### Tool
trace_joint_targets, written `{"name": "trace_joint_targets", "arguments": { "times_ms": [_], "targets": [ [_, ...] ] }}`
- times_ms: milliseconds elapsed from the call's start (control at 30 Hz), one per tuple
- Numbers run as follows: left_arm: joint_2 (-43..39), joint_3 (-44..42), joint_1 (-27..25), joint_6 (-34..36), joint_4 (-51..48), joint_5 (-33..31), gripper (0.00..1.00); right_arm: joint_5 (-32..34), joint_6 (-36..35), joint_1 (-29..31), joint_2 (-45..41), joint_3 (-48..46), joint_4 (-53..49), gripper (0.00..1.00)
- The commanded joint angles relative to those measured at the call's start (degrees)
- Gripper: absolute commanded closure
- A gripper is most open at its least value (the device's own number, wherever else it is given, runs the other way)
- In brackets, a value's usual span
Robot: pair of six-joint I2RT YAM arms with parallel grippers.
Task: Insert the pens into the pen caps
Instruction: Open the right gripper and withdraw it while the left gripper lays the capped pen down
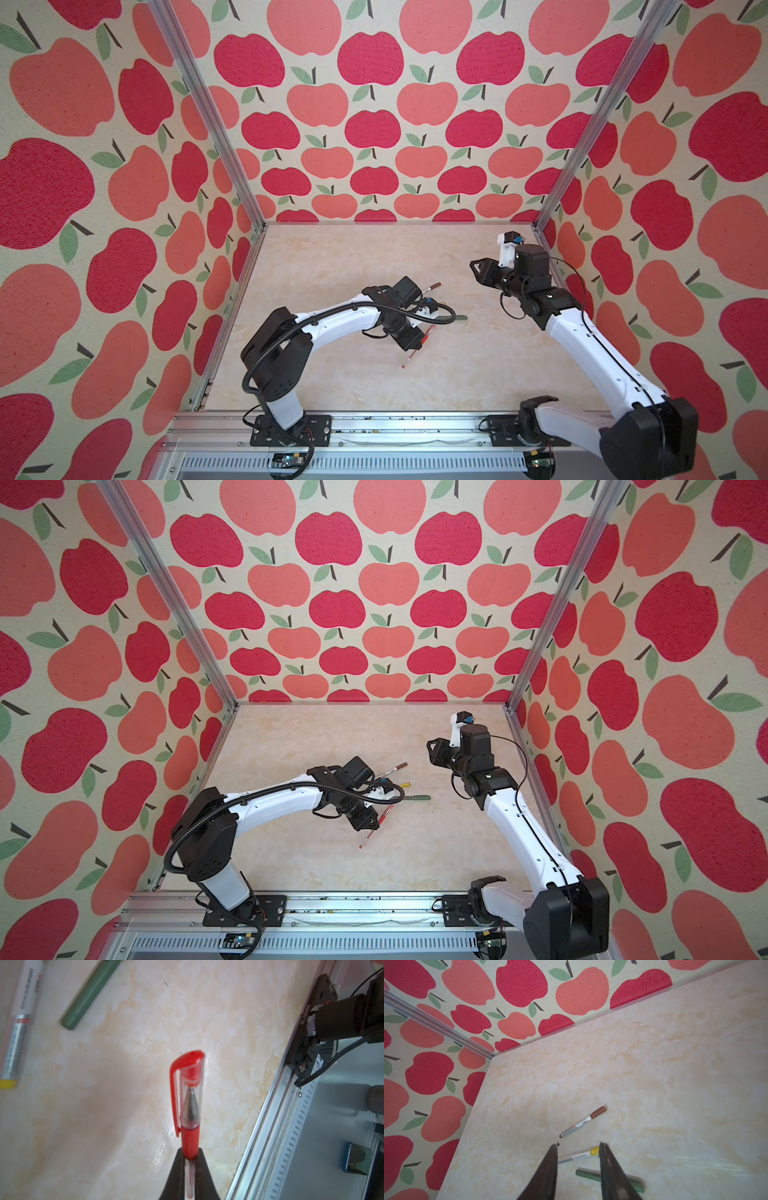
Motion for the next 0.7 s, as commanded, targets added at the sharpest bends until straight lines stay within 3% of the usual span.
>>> {"name": "trace_joint_targets", "arguments": {
  "times_ms": [0,133,433,667],
  "targets": [
    [6.4,4.8,-2.2,7.4,-11.1,-4.8,1.00,1.1,1.5,-0.8,-1.9,-1.3,-0.8,0.64],
    [11.4,8.5,-4.4,9.3,-13.7,-6.8,1.00,0.2,1.8,-1.4,-2.4,-2.6,0.0,0.64],
    [13.1,10.3,-5.2,9.5,-13.3,-8.3,0.57,-0.7,1.9,-2.1,-2.4,-3.7,1.2,0.64],
    [6.5,8.5,-3.2,8.0,-7.8,-8.6,0.41,-1.7,1.0,-2.9,-1.6,-3.5,1.7,0.62]
  ]
}}
